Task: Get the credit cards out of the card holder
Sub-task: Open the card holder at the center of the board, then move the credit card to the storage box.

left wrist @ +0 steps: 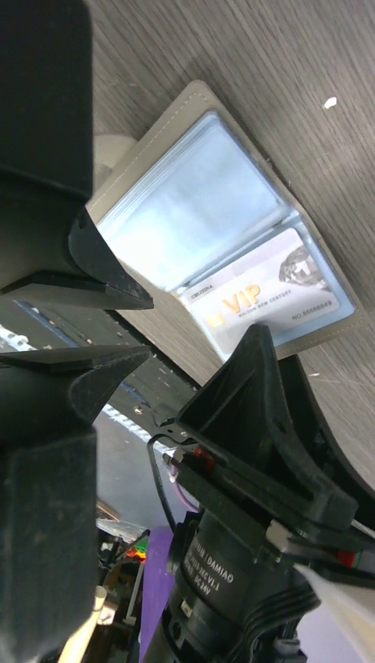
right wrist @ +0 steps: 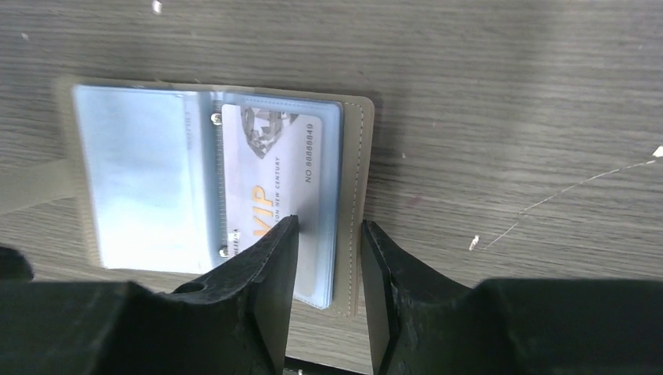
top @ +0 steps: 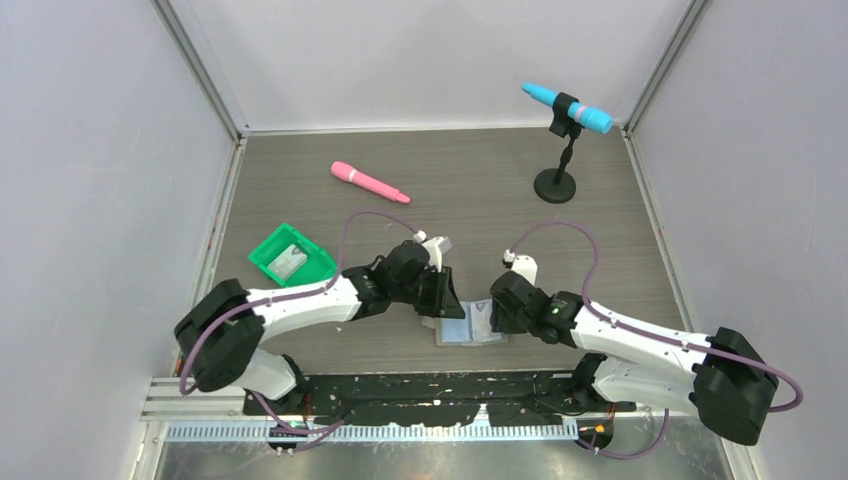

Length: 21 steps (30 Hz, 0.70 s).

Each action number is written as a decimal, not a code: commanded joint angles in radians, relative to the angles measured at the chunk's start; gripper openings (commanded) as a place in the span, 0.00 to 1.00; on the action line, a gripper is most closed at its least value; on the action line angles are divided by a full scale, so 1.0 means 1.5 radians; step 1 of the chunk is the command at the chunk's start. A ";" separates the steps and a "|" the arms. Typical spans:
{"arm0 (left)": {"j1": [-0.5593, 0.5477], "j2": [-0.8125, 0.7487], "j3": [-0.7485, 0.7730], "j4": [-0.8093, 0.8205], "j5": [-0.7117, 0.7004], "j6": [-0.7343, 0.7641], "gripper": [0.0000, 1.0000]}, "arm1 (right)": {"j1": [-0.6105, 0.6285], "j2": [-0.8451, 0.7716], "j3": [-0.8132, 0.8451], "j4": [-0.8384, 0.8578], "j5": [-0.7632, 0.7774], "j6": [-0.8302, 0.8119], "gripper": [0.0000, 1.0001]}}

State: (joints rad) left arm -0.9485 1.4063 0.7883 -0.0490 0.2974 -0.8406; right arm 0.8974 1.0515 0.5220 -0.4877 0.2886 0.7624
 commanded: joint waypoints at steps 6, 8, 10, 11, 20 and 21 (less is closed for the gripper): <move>0.001 0.122 -0.019 0.198 0.040 -0.046 0.25 | -0.032 -0.062 -0.098 0.096 -0.055 0.023 0.37; 0.001 0.132 -0.020 0.199 0.029 -0.040 0.25 | -0.034 -0.066 -0.108 0.106 -0.061 0.026 0.36; 0.001 0.140 -0.018 0.194 0.017 -0.033 0.25 | -0.034 -0.069 -0.119 0.120 -0.069 0.030 0.35; 0.001 0.145 -0.017 0.190 0.011 -0.030 0.25 | -0.034 -0.070 -0.124 0.128 -0.072 0.031 0.34; 0.001 0.190 -0.020 0.203 -0.009 -0.019 0.25 | -0.036 -0.075 -0.143 0.150 -0.082 0.043 0.30; 0.001 0.192 -0.023 0.204 -0.011 -0.018 0.25 | -0.037 -0.075 -0.145 0.152 -0.083 0.045 0.30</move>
State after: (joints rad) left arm -0.9485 1.6794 0.7567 0.1978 0.3115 -0.8871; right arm 0.8482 0.9459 0.3283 -0.2691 0.1745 0.8165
